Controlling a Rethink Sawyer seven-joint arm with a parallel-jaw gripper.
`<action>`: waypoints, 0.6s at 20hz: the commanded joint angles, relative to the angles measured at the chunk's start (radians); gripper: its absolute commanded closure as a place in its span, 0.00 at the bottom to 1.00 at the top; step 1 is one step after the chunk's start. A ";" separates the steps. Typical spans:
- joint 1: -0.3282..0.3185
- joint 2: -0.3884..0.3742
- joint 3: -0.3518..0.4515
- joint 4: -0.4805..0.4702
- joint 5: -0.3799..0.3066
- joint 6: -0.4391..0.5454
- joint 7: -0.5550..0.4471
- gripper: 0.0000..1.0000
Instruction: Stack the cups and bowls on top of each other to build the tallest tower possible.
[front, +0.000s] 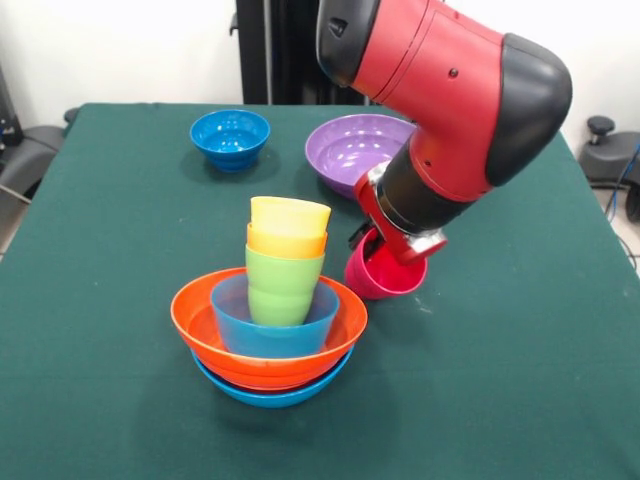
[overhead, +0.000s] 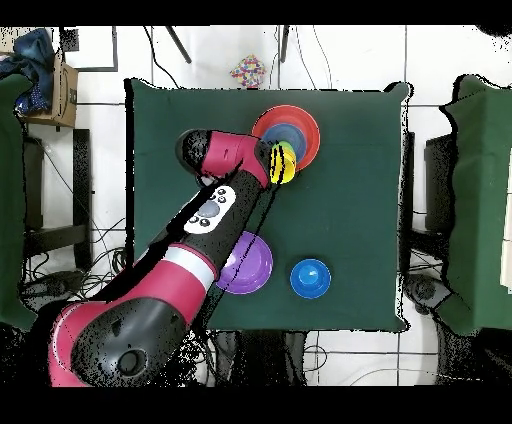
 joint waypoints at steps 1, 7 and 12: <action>0.008 -0.070 0.150 0.052 0.002 -0.170 0.095 1.00; 0.013 -0.156 0.190 0.146 -0.016 -0.331 0.054 1.00; 0.013 -0.224 0.195 0.181 -0.012 -0.281 0.060 1.00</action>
